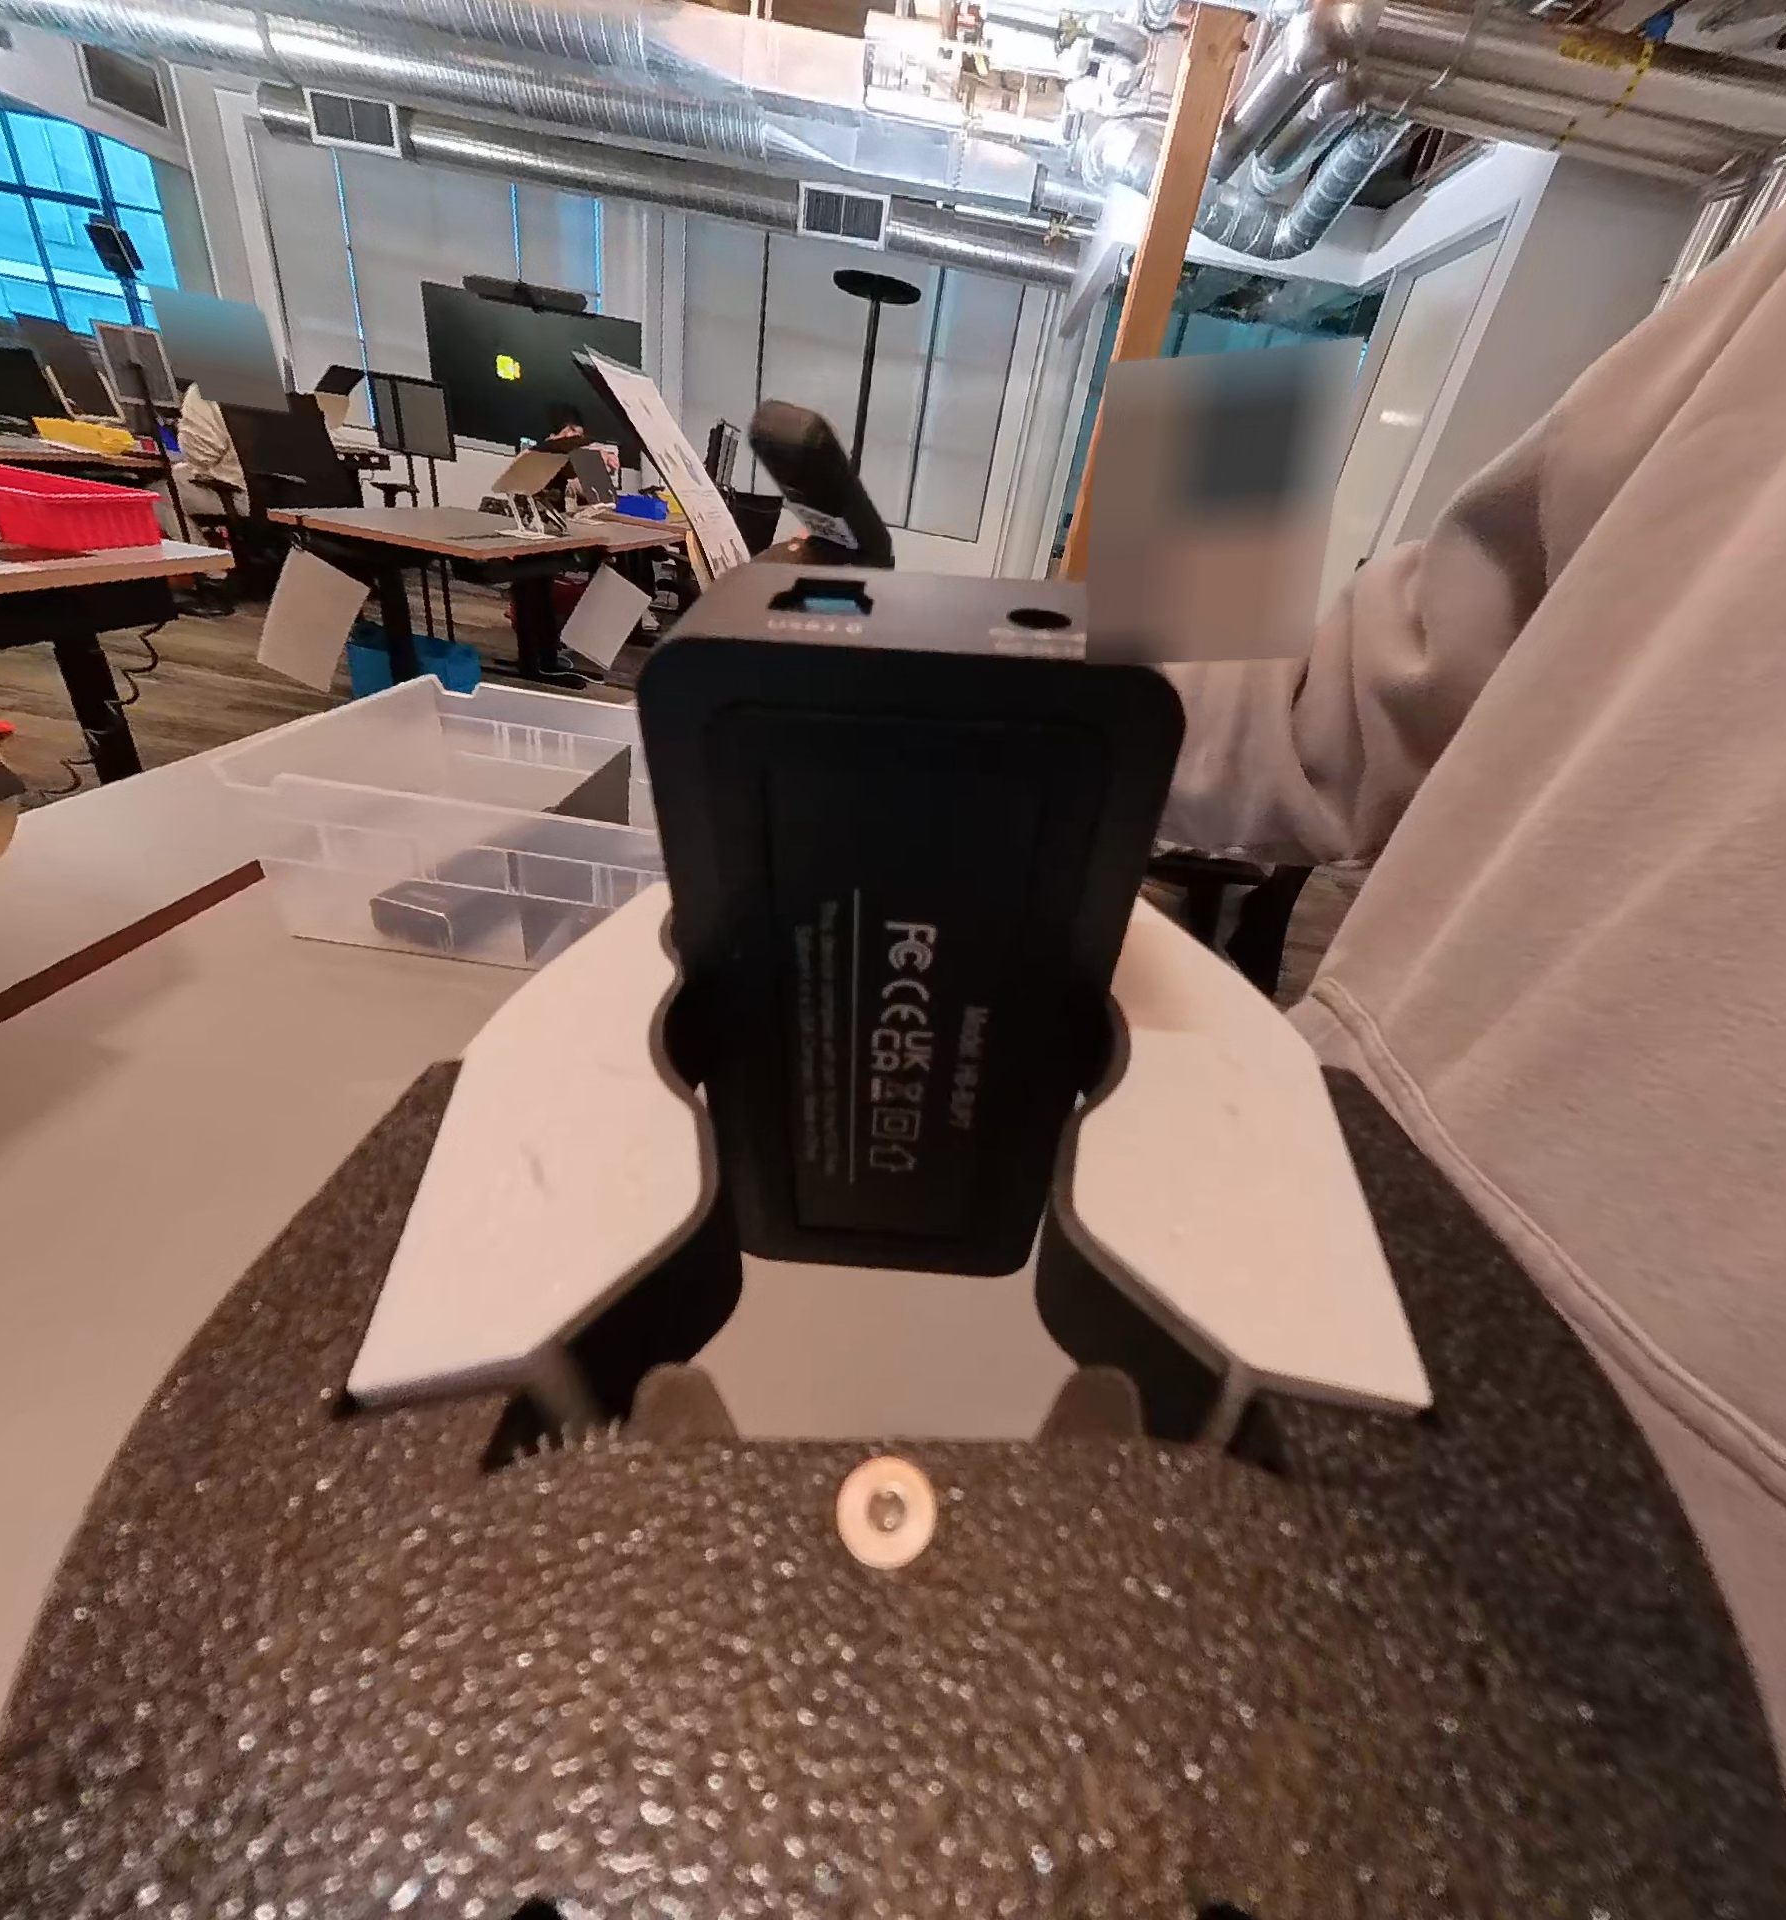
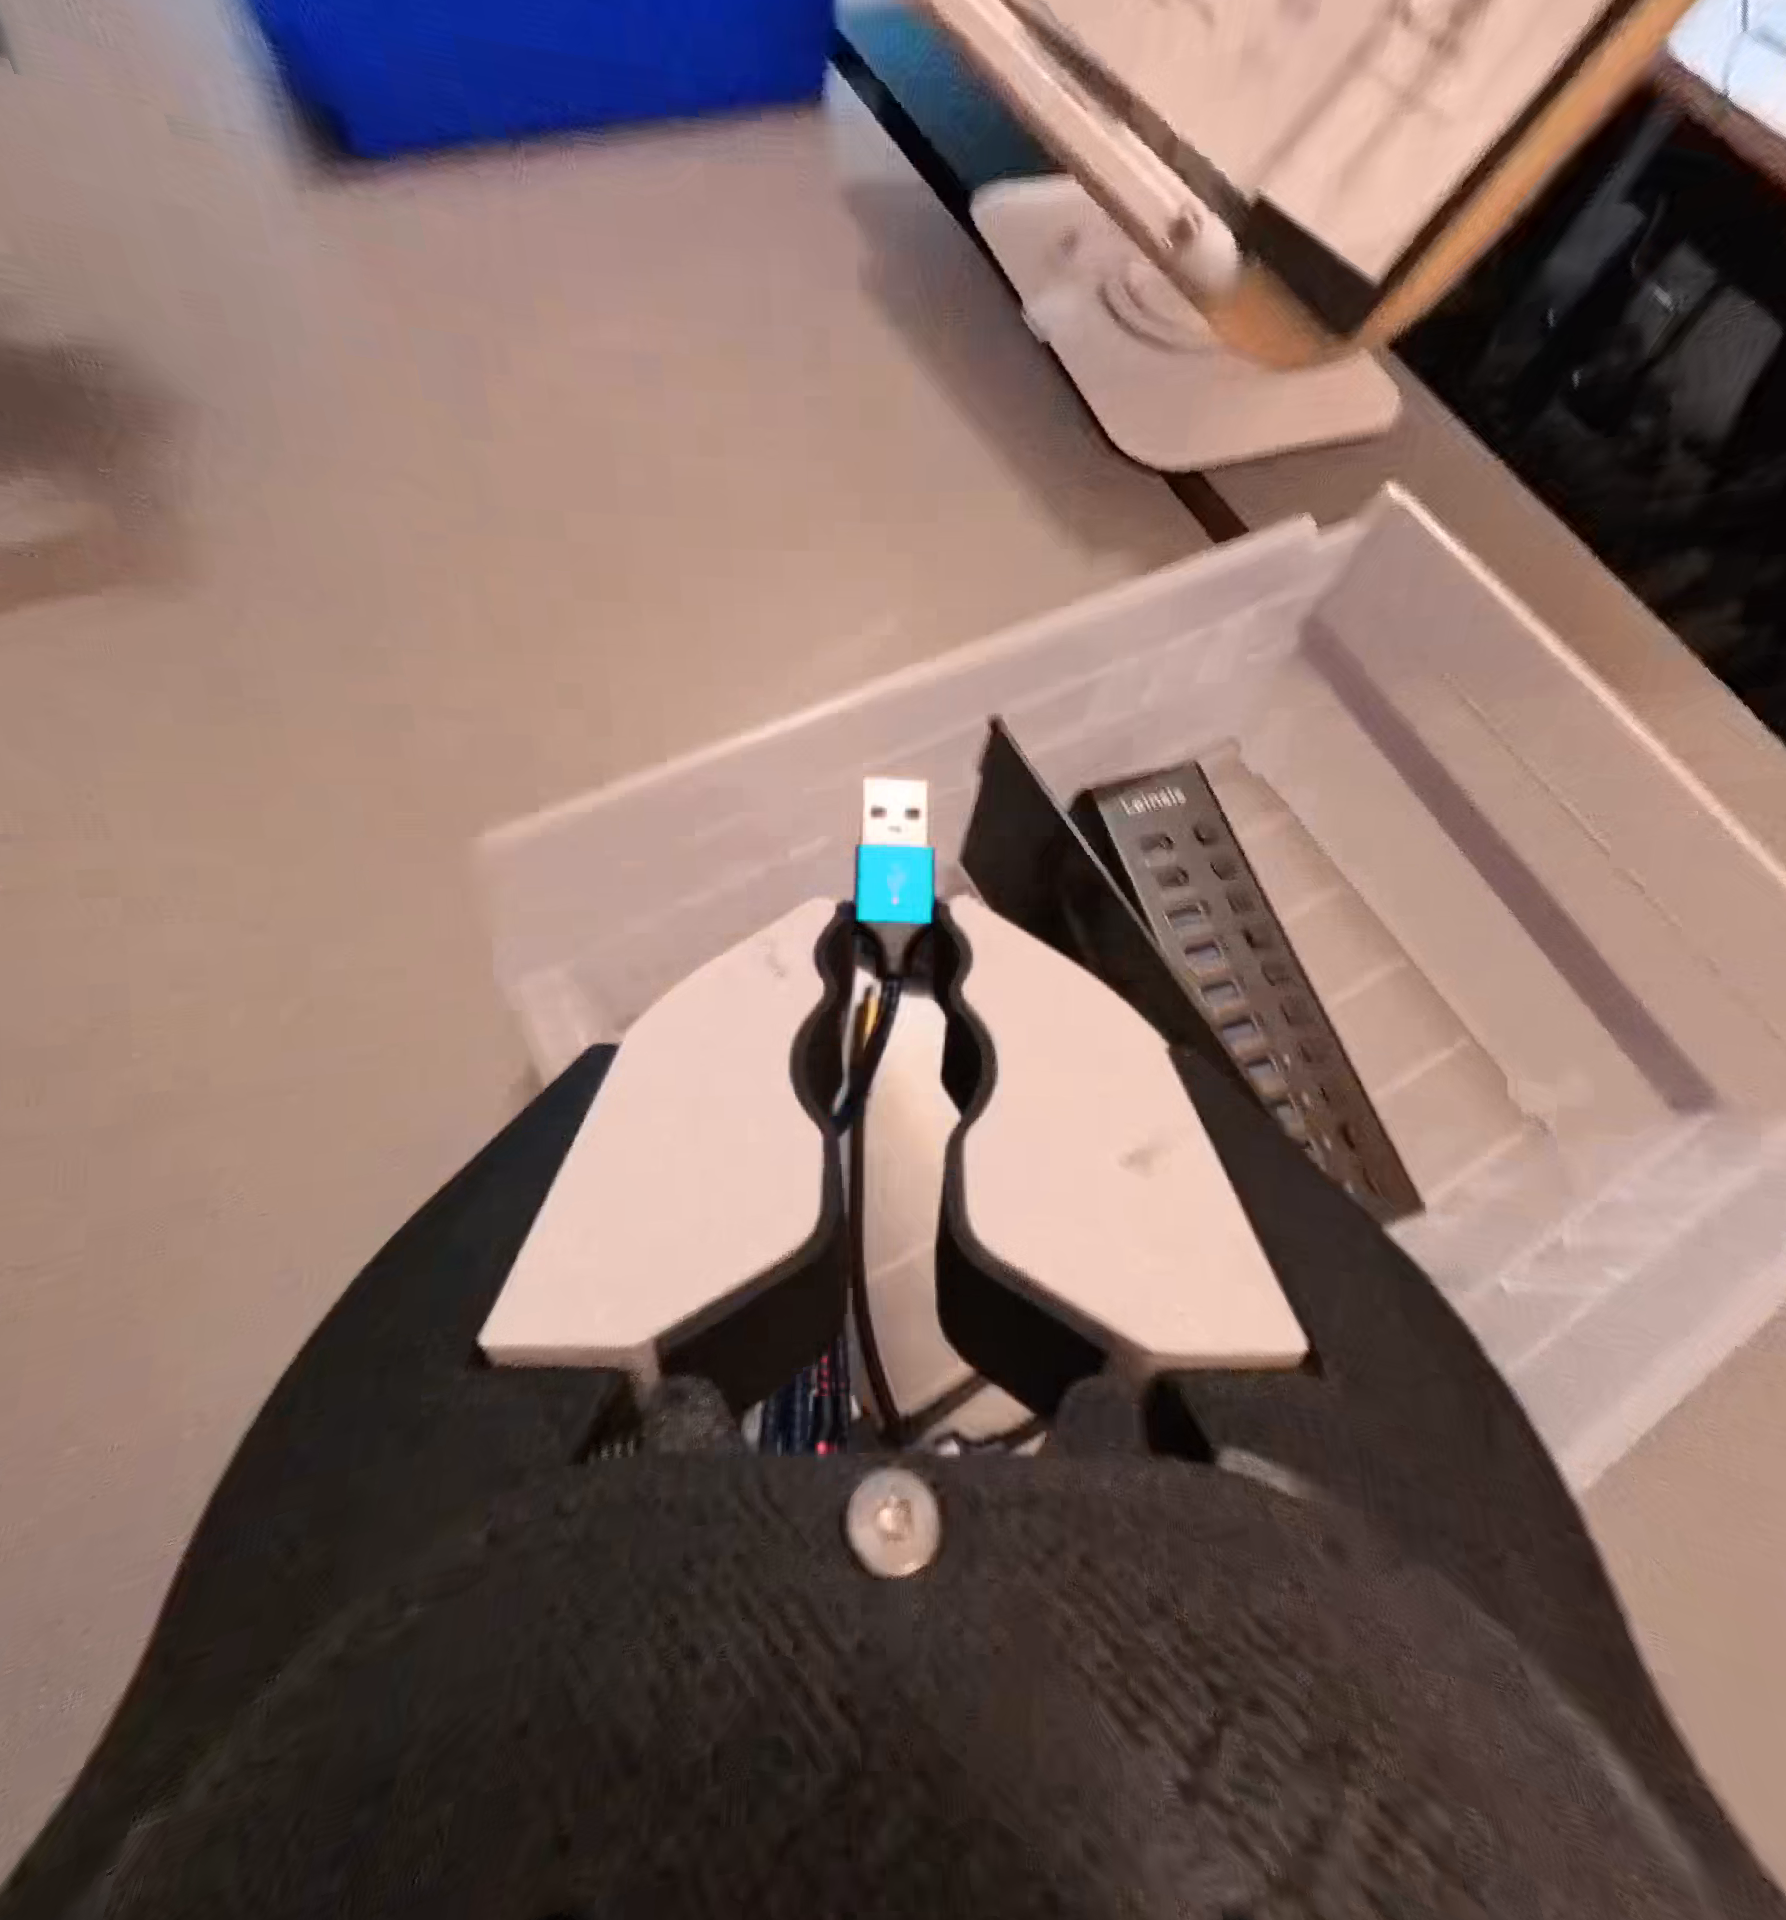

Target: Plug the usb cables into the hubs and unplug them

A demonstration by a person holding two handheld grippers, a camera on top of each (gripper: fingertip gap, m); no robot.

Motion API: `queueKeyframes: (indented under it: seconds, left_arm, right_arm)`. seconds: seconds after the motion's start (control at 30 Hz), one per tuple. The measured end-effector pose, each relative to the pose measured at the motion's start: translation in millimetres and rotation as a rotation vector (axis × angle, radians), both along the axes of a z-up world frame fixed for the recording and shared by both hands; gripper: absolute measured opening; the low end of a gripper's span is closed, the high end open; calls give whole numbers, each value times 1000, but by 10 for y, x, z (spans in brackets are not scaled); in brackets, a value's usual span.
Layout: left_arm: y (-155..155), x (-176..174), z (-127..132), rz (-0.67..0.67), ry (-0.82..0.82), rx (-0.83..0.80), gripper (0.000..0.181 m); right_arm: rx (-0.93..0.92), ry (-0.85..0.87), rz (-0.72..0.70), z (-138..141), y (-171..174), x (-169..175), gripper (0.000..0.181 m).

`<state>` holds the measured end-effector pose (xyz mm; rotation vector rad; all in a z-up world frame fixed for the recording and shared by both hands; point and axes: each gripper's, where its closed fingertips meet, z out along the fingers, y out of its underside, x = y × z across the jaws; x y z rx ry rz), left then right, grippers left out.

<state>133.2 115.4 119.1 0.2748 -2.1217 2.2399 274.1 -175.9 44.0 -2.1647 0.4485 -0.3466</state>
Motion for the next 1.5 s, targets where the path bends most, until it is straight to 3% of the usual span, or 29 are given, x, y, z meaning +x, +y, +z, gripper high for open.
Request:
queueKeyframes:
  seconds: [0.07, 0.2, 0.33, 0.43, 0.6, 0.73, 0.83, 0.93, 1.13, 1.23, 1.33, 1.43, 1.5]
  left_arm:
    - [-23, -7, -13, -3, 4, 2, 70]
    - [-50, 10, -55, -2, 24, 11, 70]
    - [-61, 3, -63, -12, 25, 18, 70]
    - [-87, 5, -88, -25, 38, 16, 70]
    - [-228, 10, -161, -48, 40, 45, 70]
    - [-364, -26, -213, -79, 14, 101, 70]
    - [-425, -62, -266, -93, -25, 161, 70]
    - [-445, -102, -303, -104, -64, 197, 70]
    - [-467, -119, -261, -63, -96, 146, 70]
    - [-443, -3, -274, 17, -61, 131, 75]
    - [-344, 19, -321, 47, -15, 135, 84]
    - [-224, 10, -391, 70, 18, 139, 79]
    - [-150, 8, -460, 86, 44, 144, 74]
  right_arm:
    - [-44, 17, -96, -91, -77, 144, 37]
    - [-31, -142, -279, 130, -237, 396, 45]
    - [-4, -127, -253, 252, -141, 241, 53]
    - [185, -47, -126, 462, 382, -69, 56]
    - [468, -68, 113, 907, 1686, -792, 63]
    - [488, -48, 281, 981, 2552, -1269, 73]
    - [438, -40, 350, 912, 2907, -1420, 75]
    - [408, -9, 396, 830, 3046, -1500, 64]
    - [338, 7, 423, 818, 3039, -1533, 58]
    - [332, -37, 402, 984, 2903, -1438, 58]
    - [263, -192, 262, 1291, 2408, -1037, 59]
    - [28, -357, 60, 1484, 1590, -372, 58]
    - [-153, -385, -22, 1465, 1041, 46, 58]
